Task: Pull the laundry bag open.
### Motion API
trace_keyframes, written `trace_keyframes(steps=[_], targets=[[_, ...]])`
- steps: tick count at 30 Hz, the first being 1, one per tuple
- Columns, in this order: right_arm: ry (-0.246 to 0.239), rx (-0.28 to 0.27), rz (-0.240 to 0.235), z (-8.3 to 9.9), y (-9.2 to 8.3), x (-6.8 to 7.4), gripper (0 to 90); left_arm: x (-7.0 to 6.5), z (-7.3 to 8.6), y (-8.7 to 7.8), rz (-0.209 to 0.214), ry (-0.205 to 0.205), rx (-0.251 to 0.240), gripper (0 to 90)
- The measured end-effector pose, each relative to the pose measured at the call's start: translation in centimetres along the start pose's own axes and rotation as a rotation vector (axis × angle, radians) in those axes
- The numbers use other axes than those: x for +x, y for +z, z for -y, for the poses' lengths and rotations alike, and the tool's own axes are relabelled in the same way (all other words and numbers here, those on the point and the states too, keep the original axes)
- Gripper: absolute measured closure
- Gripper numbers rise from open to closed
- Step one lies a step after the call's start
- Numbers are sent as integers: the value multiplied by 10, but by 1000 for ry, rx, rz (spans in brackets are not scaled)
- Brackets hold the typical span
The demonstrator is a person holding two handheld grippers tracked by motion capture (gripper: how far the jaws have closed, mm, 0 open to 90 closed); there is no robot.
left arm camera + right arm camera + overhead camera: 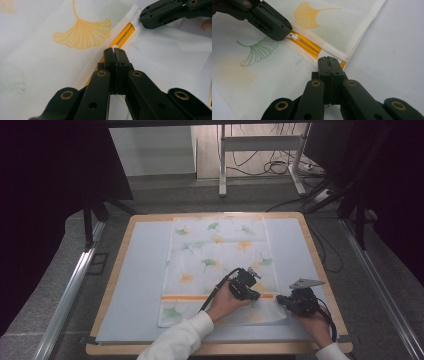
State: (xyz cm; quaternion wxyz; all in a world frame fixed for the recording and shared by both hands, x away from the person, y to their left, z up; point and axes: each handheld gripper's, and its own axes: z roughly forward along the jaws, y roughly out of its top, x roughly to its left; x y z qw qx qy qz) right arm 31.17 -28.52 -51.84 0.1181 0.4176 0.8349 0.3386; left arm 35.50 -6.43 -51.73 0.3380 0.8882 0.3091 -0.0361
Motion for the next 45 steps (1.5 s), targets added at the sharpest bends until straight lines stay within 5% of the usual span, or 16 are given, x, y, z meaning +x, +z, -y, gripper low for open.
trace_keyframes(steps=[45], targets=[[-13, 1, 3, 0, 0, 0, 896, 16, 22, -19, -12, -33, -13, 900]])
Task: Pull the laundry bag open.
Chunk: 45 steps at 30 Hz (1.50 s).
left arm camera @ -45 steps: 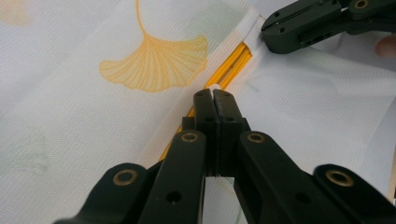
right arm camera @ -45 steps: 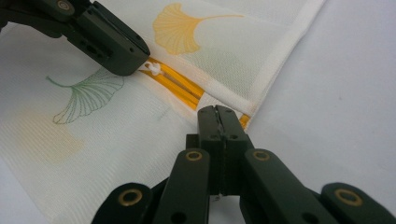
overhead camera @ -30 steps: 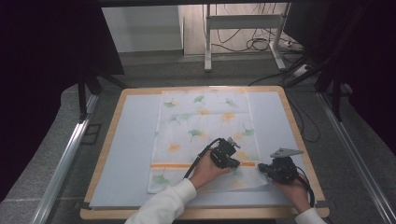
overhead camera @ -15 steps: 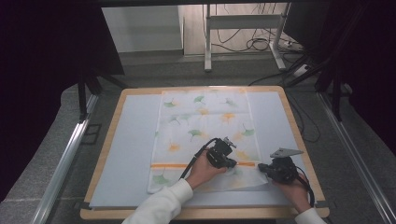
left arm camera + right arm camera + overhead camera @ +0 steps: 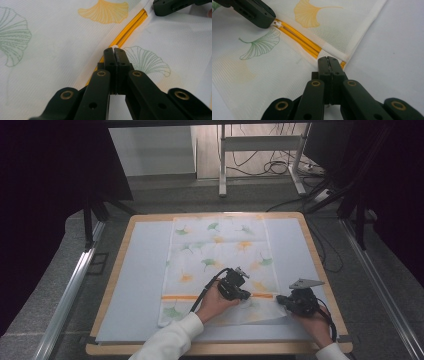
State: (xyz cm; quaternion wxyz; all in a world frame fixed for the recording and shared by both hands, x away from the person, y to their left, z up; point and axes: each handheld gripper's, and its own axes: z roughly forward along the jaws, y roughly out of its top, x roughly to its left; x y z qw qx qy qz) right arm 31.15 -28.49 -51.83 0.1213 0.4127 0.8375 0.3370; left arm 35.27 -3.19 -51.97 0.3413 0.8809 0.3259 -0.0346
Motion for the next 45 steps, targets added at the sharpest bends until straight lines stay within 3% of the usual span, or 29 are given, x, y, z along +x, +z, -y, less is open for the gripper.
trace_keyframes(steps=[45], targets=[[-5, -4, 2, 0, 0, 0, 896, 18, 27, -25, -32, -26, -5, 900]])
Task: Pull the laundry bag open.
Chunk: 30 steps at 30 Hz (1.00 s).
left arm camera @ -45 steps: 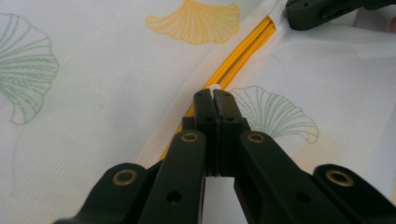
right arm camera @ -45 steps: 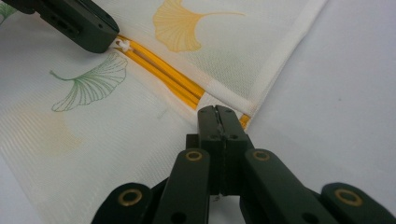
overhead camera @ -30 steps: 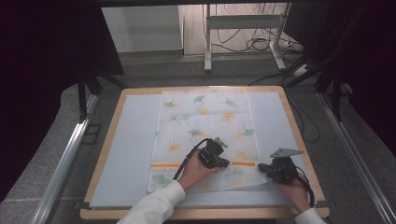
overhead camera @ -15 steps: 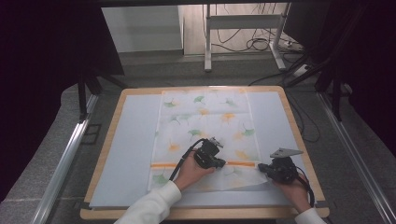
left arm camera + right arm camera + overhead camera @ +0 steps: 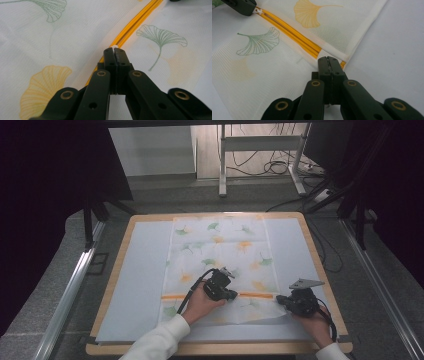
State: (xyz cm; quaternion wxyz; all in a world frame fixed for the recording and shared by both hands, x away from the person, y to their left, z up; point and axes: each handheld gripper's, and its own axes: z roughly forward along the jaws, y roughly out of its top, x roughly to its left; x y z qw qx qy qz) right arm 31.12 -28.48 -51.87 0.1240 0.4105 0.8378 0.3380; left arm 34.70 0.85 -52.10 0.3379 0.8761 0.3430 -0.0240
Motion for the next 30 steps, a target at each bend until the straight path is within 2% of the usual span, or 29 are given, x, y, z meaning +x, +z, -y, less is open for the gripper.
trace_keyframes(steps=[30], targets=[[0, 4, -4, 0, 0, 0, 896, 13, 16, -15, -5, -20, 1, 900]])
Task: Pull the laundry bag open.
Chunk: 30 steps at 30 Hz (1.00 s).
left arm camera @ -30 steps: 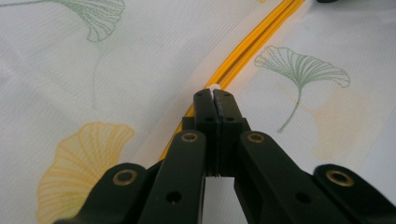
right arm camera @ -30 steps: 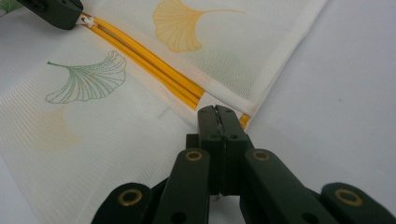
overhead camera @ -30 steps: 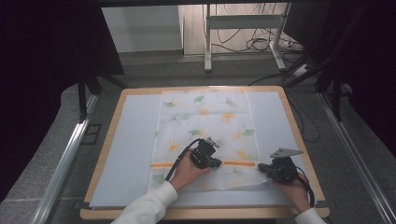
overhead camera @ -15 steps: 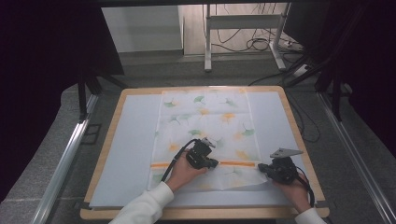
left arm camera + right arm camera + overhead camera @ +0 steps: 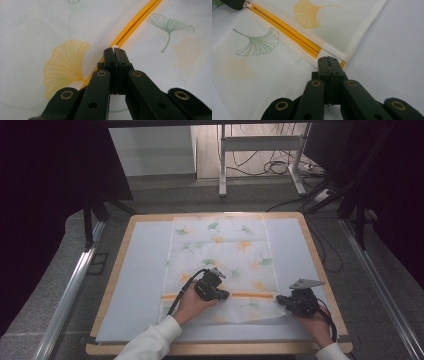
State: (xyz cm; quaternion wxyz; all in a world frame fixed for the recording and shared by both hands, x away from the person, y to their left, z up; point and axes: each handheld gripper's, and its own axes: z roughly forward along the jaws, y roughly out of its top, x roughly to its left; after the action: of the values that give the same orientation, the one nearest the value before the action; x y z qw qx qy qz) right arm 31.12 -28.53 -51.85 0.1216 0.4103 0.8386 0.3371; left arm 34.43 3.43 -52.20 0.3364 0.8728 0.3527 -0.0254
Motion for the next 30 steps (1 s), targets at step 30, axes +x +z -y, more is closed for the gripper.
trace_keyframes(steps=[30], targets=[[-1, -4, -1, 0, 0, 0, 896, 12, 15, -13, -7, -28, -15, 900]])
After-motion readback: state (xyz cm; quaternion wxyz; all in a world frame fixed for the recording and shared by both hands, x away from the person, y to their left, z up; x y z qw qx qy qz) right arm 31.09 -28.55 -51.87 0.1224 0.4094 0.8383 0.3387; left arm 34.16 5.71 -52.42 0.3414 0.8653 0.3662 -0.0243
